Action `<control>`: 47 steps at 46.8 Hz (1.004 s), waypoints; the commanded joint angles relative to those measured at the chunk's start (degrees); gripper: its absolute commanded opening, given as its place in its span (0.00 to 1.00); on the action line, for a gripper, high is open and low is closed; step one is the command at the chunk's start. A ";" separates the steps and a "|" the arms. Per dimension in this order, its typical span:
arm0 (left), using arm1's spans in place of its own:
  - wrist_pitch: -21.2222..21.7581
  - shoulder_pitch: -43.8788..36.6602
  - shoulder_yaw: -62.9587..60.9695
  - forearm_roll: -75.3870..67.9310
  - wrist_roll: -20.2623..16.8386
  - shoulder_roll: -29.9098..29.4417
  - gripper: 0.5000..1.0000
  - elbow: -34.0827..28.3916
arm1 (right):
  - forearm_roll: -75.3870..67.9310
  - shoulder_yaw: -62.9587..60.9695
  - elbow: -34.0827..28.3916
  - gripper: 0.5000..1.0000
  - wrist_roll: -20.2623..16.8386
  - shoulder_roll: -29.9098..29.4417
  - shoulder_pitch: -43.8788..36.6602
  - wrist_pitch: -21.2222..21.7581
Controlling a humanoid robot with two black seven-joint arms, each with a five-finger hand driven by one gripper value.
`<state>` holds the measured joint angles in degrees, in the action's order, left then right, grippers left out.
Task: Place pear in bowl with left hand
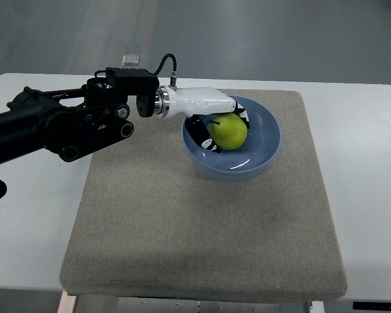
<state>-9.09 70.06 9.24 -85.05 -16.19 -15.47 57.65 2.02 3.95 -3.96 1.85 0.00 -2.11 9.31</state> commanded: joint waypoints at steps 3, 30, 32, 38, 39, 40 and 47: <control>0.03 -0.88 0.08 0.15 -0.07 0.00 0.71 0.00 | 0.00 0.00 0.00 0.85 0.00 0.00 0.00 0.01; 0.03 -0.89 0.61 0.85 -0.16 0.08 0.92 0.09 | 0.00 0.00 0.00 0.85 0.00 0.00 0.00 0.01; 0.12 -0.80 0.96 0.85 -0.16 0.08 0.92 0.09 | 0.00 0.00 0.00 0.85 0.00 0.00 0.00 0.01; 1.09 -0.27 2.27 1.03 -0.16 0.08 0.92 0.00 | 0.00 0.00 0.00 0.85 0.00 0.00 0.00 0.01; 1.09 -0.27 3.06 1.03 -0.16 0.08 0.92 0.00 | 0.00 0.00 0.00 0.85 0.00 0.00 0.00 0.01; 1.09 -0.27 4.11 1.03 -0.16 0.08 0.92 -0.08 | 0.00 0.00 0.00 0.85 0.09 0.00 0.00 -0.08; 0.91 -0.36 11.06 1.11 -0.16 0.00 0.92 -4.12 | 0.00 0.00 0.00 0.85 0.00 0.00 0.00 0.01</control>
<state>-8.02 69.81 17.86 -84.01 -16.36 -15.44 55.58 2.02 3.95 -3.95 1.88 0.00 -2.11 9.31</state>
